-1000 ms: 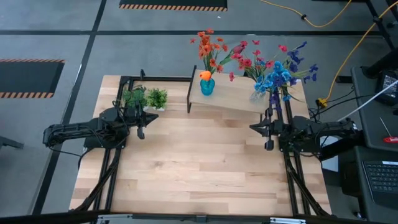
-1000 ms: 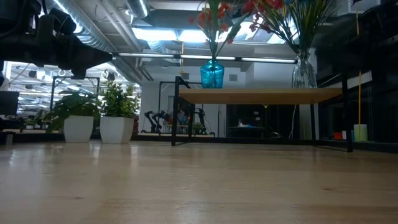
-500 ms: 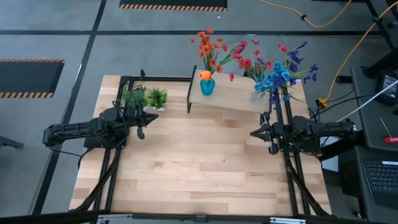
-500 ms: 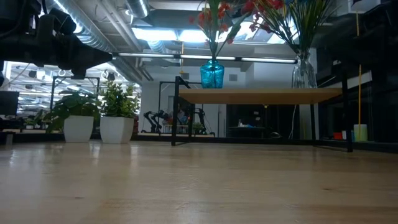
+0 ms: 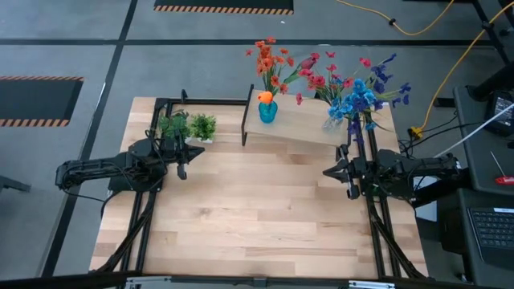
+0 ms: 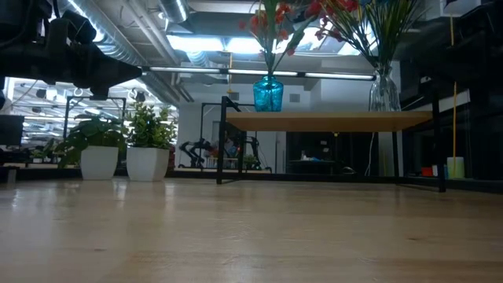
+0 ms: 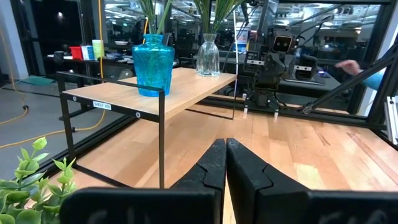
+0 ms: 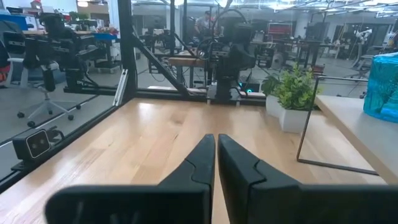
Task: Pick and place flowers into a vace then onto a shelf
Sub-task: Return to Home Position
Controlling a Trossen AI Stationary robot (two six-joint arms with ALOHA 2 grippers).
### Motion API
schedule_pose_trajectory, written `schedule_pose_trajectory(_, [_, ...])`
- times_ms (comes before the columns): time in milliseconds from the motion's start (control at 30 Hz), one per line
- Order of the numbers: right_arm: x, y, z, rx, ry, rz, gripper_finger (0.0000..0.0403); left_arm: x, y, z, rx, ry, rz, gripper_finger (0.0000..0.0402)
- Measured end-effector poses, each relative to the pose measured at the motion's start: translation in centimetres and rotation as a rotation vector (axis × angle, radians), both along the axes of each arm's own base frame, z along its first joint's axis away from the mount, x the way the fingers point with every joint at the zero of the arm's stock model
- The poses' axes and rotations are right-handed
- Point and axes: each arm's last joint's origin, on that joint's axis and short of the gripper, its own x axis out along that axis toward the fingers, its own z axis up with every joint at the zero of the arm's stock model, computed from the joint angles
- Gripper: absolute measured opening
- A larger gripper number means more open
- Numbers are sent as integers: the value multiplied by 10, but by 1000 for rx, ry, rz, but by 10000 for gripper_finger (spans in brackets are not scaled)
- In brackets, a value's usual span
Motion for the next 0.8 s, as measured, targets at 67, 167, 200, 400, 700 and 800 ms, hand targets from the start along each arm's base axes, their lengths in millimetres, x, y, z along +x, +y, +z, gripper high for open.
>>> schedule_pose_trajectory(67, [0,0,0,0,0,0,23,0,0,0,0,0,0,7])
schedule_pose_trajectory(167, [0,0,0,0,0,0,23,0,0,0,0,0,0,8])
schedule_pose_trajectory(200, [0,0,0,0,0,0,23,0,0,0,0,0,0,8])
schedule_pose_trajectory(400, [0,0,0,0,0,0,23,0,0,0,0,0,0,4])
schedule_pose_trajectory(700, [0,0,0,-1,0,0,23,0,0,0,0,0,0,8])
schedule_pose_trajectory(800, [0,0,0,1,1,0,23,0,0,0,0,0,0,6])
